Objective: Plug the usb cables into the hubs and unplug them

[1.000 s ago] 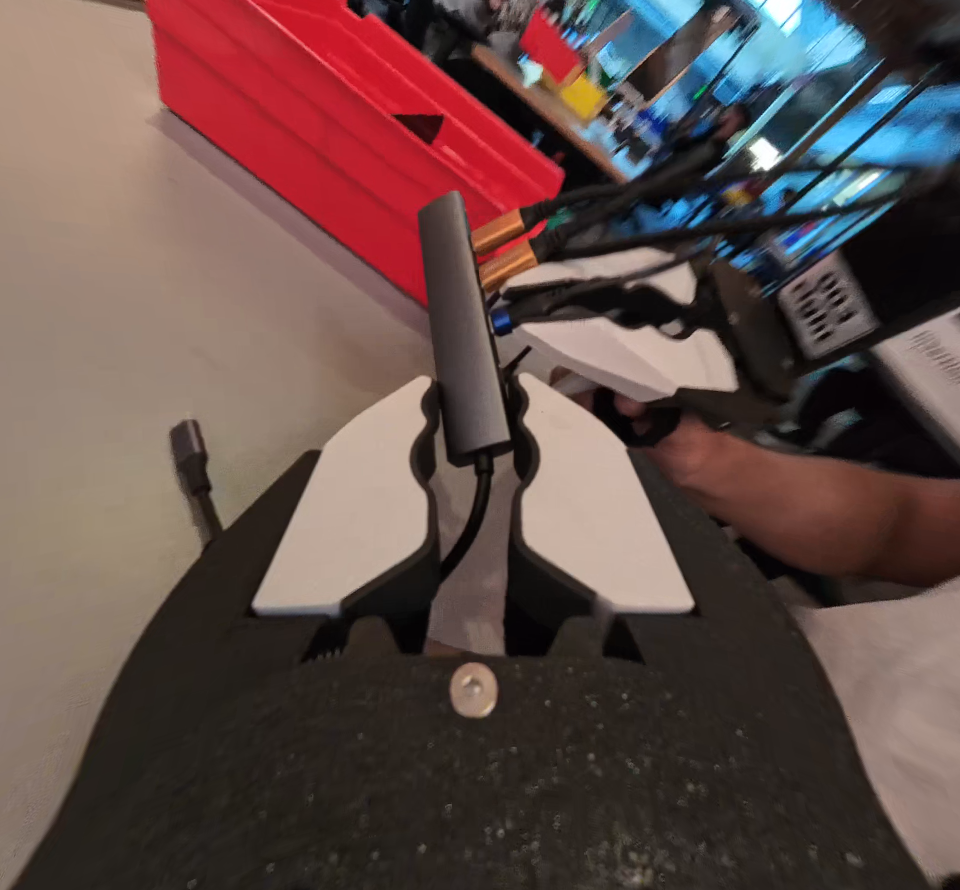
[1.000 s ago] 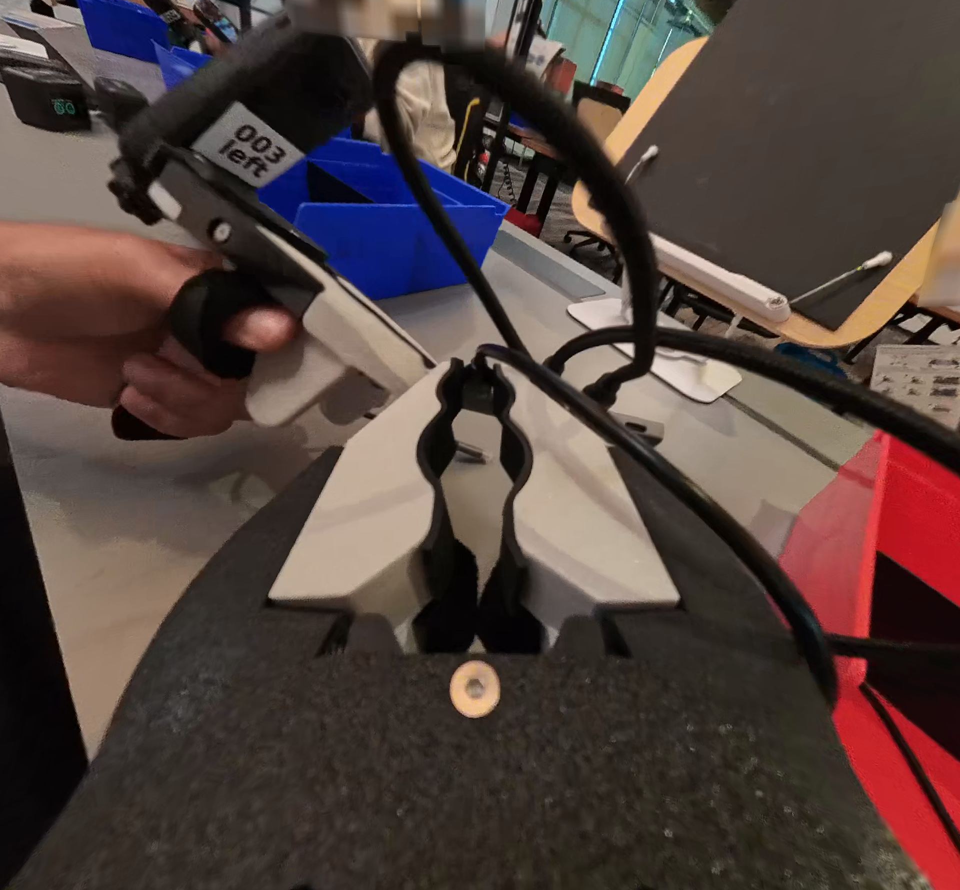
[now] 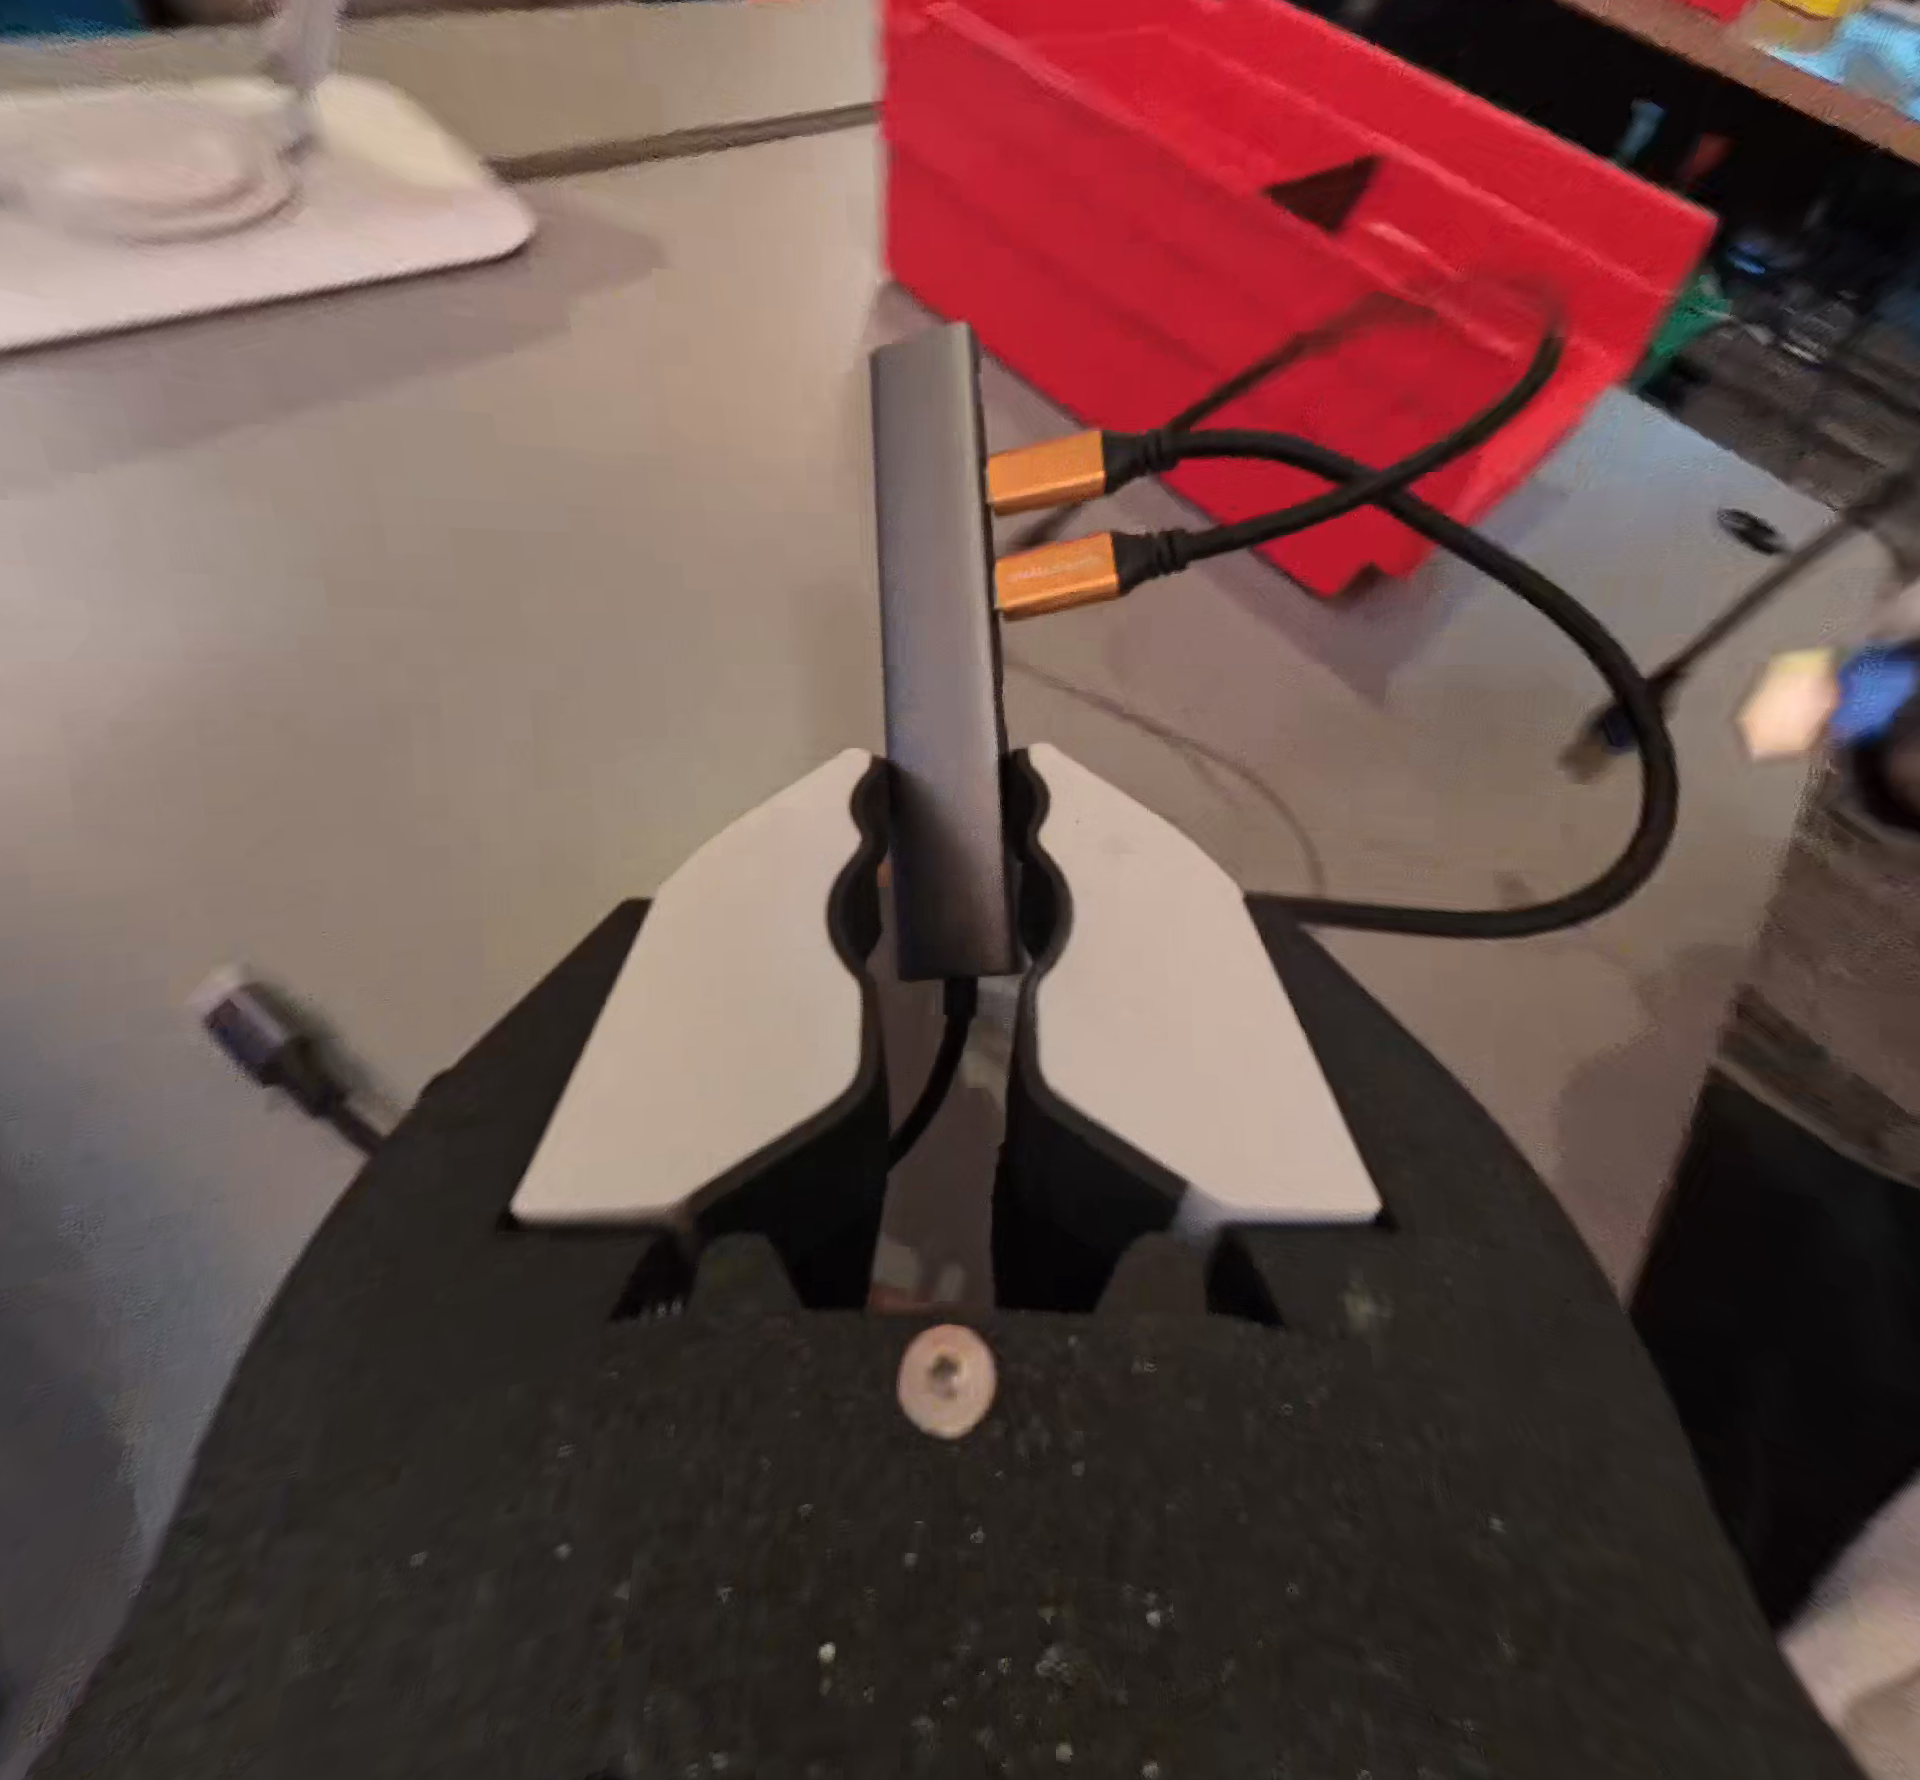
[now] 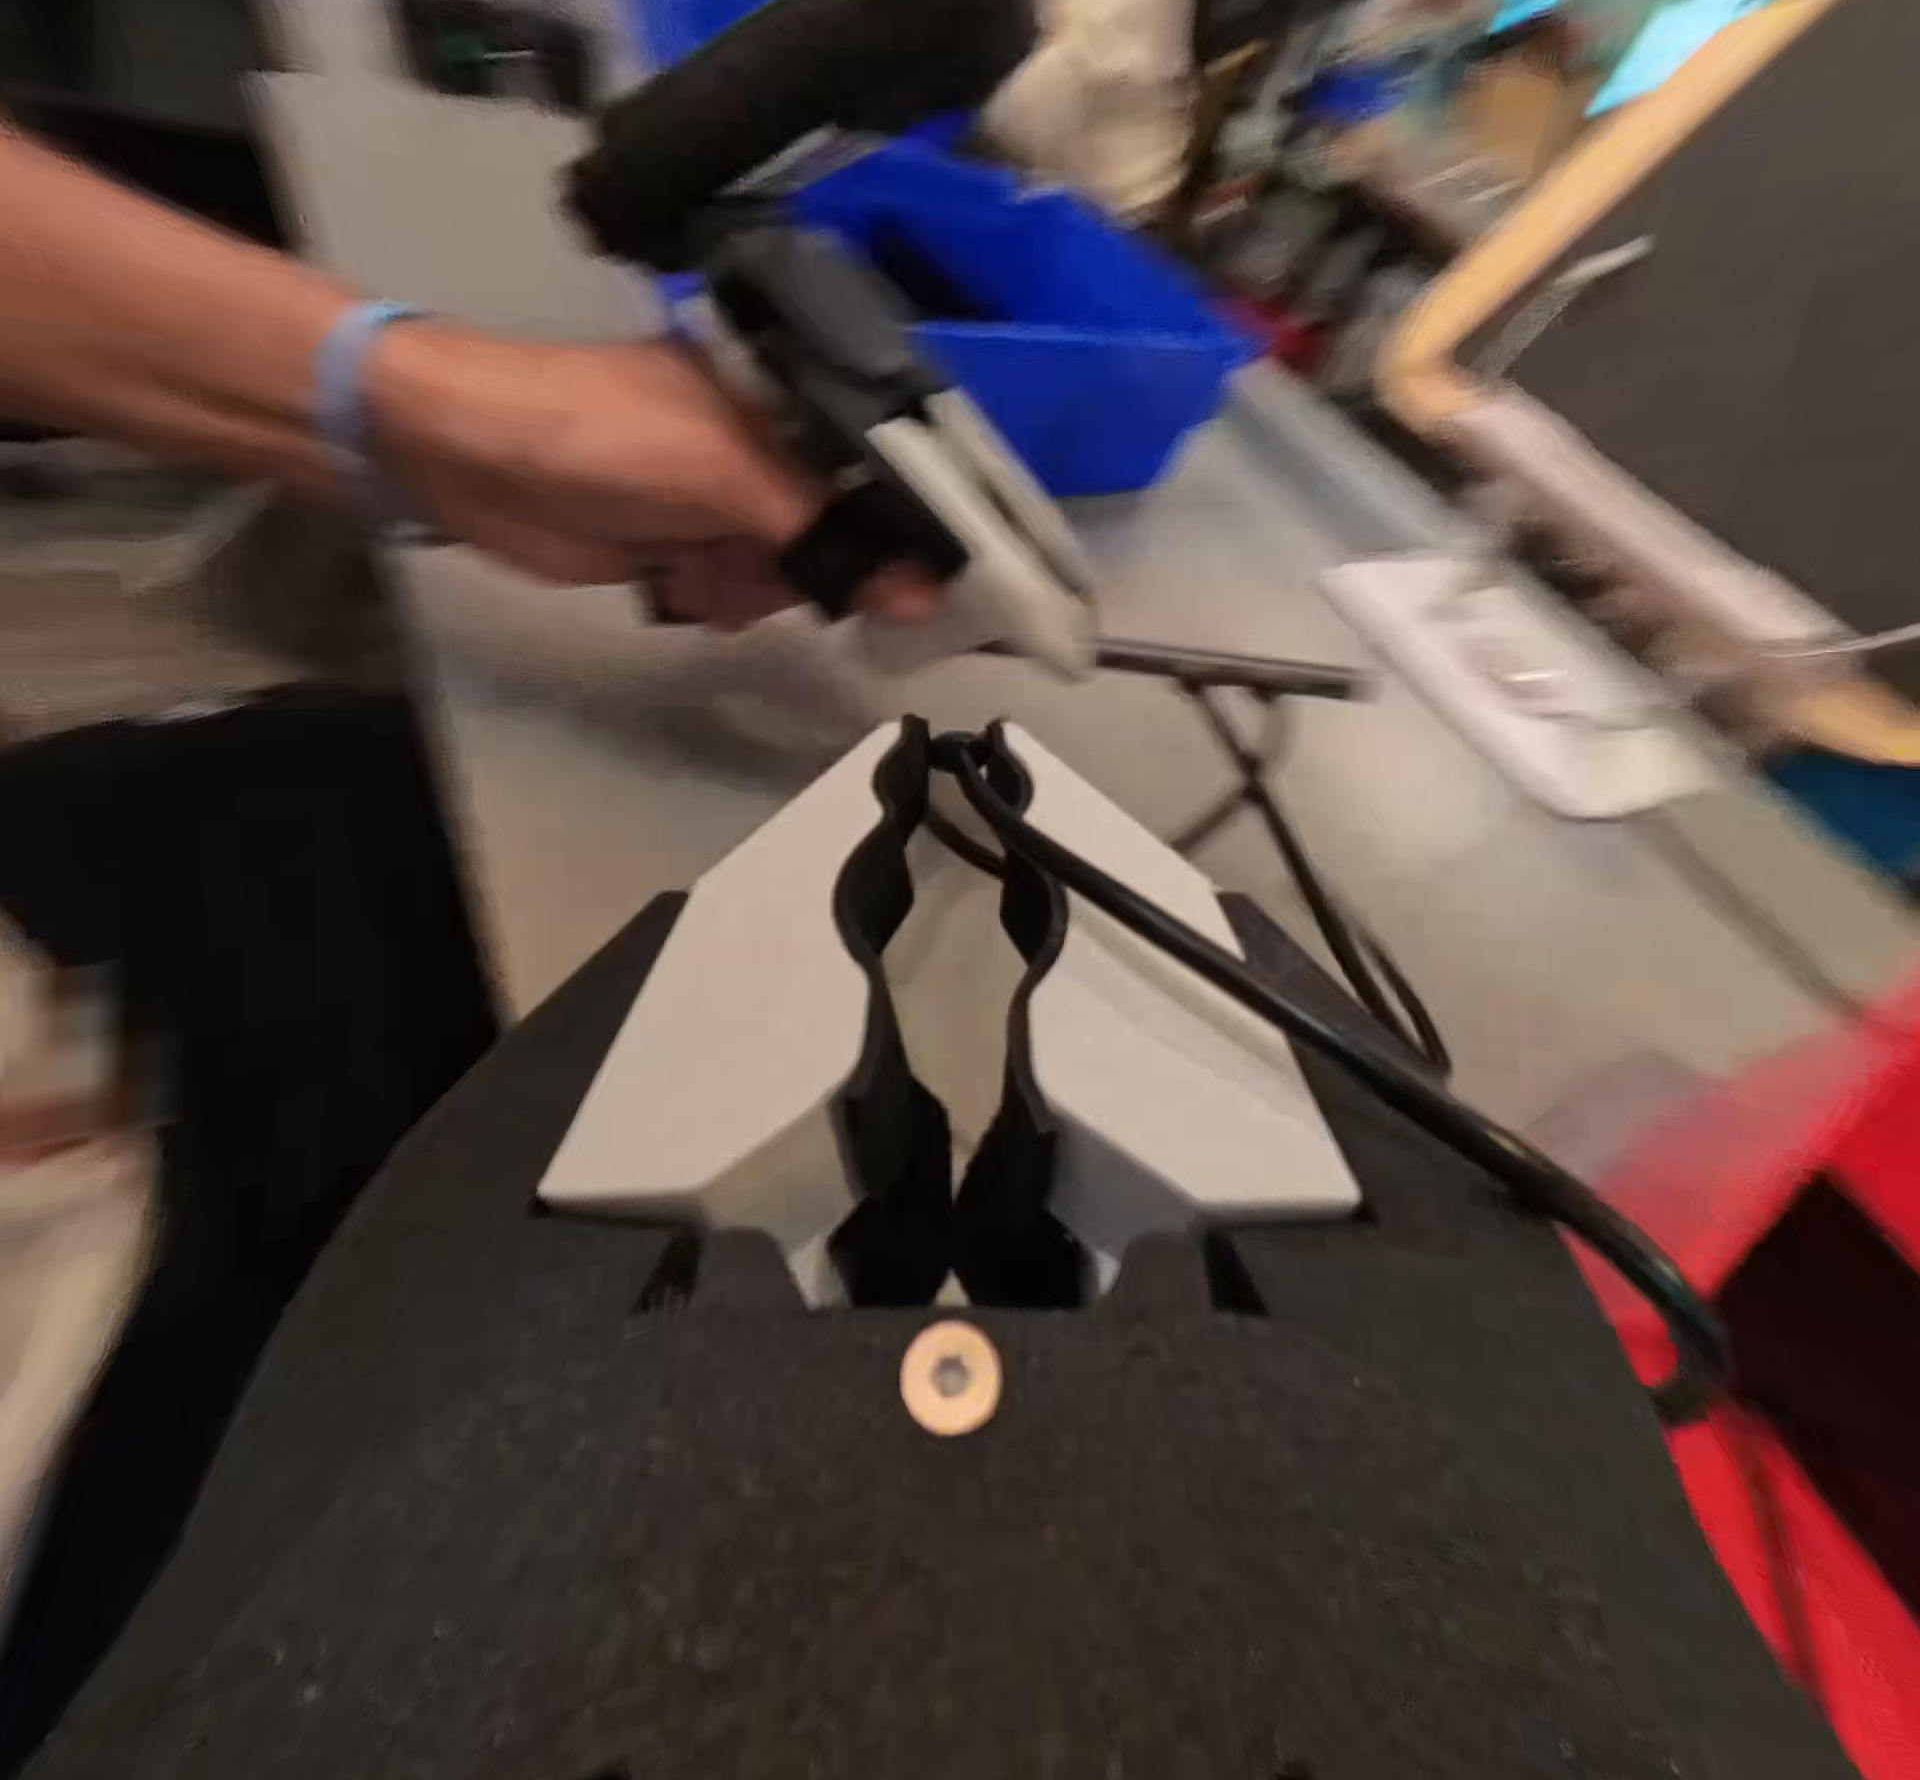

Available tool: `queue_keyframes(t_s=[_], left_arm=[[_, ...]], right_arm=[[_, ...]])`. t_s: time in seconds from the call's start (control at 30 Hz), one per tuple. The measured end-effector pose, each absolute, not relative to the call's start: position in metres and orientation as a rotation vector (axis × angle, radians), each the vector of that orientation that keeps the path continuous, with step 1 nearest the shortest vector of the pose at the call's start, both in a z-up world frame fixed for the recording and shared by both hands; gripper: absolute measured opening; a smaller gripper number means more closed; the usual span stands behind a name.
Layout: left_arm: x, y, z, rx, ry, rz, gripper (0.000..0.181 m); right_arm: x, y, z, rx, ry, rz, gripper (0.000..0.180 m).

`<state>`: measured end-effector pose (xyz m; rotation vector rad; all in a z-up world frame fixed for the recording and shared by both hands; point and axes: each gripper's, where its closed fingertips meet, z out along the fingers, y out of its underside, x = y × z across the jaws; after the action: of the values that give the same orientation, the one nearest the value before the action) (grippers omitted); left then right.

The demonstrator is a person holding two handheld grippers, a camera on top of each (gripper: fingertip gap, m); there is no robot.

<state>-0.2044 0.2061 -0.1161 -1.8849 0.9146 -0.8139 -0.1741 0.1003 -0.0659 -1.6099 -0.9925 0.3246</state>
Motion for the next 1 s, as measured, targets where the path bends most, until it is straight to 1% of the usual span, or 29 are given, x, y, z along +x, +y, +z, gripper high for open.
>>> queue_keyframes(t_s=[0.07, 0.1, 0.23, 0.33, 0.43, 0.57, 0.67, 0.73, 0.83, 0.9, 1.0], left_arm=[[-0.192, 0.195, -0.114, -1.871, 0.96, -0.829, 0.021], [-0.19, 0.195, -0.114, -1.86, 0.96, -0.834, 0.021], [-0.191, 0.193, -0.118, -1.872, 0.973, -0.875, 0.021], [-0.191, 0.191, -0.119, -1.874, 0.974, -0.878, 0.021], [-0.189, 0.188, -0.122, -1.876, 1.009, -0.876, 0.021], [-0.187, 0.183, -0.128, -1.896, 1.012, -0.902, 0.021], [-0.188, 0.18, -0.127, -1.892, 1.027, -0.892, 0.021], [-0.188, 0.178, -0.128, -1.892, 1.049, -0.883, 0.021], [-0.189, 0.179, -0.13, -1.896, 1.047, -0.881, 0.021], [-0.19, 0.18, -0.13, -1.897, 1.041, -0.881, 0.021], [-0.191, 0.181, -0.128, -1.887, 1.037, -0.873, 0.021]], right_arm=[[-0.167, 0.08, -0.073, -1.743, -1.105, 0.519, 0.01], [-0.16, 0.069, -0.066, -1.784, -1.15, 0.614, 0.01], [-0.11, 0.06, 0.009, -1.698, -1.09, 0.742, 0.009], [-0.066, 0.09, 0.059, -1.644, -0.849, 0.831, 0.01], [-0.027, 0.131, 0.069, -1.697, -0.58, 1.006, 0.009], [0.003, 0.177, 0.033, -1.773, -0.304, 1.265, 0.009], [0.019, 0.202, -0.026, -1.977, -0.157, 1.275, 0.01], [0.033, 0.21, -0.078, -2.22, -0.095, 1.132, 0.011], [0.056, 0.206, -0.128, -2.519, -0.091, 0.868, 0.027], [0.072, 0.201, -0.144, -2.641, -0.127, 0.653, 0.043], [0.101, 0.19, -0.157, -2.772, -0.196, 0.28, 0.048]])
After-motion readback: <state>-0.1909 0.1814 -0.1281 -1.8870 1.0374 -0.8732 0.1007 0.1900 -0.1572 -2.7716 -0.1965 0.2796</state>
